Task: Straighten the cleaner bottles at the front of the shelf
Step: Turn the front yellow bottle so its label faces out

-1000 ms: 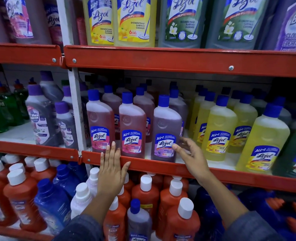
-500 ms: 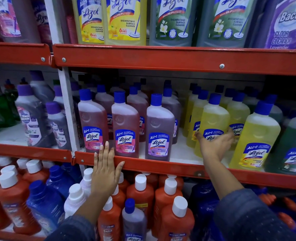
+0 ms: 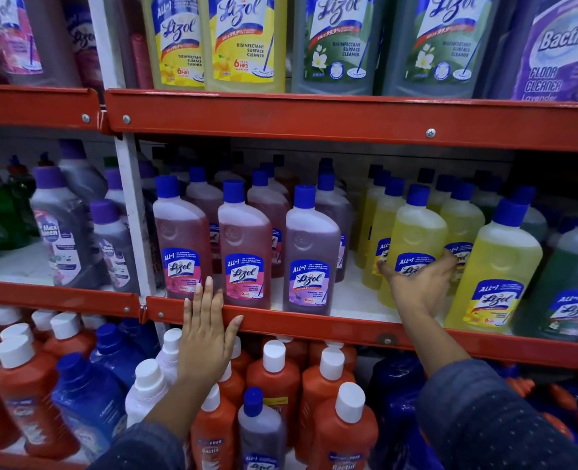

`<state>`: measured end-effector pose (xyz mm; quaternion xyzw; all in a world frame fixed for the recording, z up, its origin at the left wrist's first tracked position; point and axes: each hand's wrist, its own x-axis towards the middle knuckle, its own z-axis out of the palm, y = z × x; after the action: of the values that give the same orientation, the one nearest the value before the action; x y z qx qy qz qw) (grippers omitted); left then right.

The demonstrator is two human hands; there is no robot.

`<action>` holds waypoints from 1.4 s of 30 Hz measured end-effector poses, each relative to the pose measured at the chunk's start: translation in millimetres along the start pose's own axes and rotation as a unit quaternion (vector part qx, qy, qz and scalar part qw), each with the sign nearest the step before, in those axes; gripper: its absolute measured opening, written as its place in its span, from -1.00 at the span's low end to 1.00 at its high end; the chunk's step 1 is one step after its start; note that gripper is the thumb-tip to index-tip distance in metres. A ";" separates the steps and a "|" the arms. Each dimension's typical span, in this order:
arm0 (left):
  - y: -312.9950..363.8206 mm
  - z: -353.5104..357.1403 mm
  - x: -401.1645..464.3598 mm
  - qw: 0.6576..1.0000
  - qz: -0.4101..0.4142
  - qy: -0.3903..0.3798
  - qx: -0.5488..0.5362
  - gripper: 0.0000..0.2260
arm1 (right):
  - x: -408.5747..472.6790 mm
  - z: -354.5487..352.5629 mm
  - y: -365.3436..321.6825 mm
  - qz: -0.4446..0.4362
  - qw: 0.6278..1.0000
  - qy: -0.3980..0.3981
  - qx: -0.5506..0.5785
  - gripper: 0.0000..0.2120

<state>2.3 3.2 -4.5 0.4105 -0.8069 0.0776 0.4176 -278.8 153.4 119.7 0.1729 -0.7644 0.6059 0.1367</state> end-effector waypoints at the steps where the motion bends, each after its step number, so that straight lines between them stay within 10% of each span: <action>1: -0.1 -0.7 0.1 1.000 -0.001 -0.002 0.000 -0.40 | -1.0 -0.1 -0.1 0.003 1.000 0.000 -0.007 0.02; 28: 14.8 2.0 -6.7 0.999 -0.046 0.019 -0.018 -0.38 | -45.8 -24.9 20.8 -0.059 0.998 -0.004 0.037 -0.02; 34: 74.9 -0.3 -15.8 0.987 -0.129 0.049 -0.083 -0.36 | -52.2 -39.3 38.6 -0.079 0.989 -0.018 0.122 -0.08; 42: 208.4 -8.5 -17.5 0.951 -0.015 0.018 -0.307 -0.49 | -39.3 -70.0 50.4 -0.073 0.980 -0.094 0.160 -0.43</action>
<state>-138.5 153.3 33.3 0.2729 -0.7779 -0.1725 0.5391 -265.0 235.8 75.0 0.3035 -0.6522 0.6902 0.0786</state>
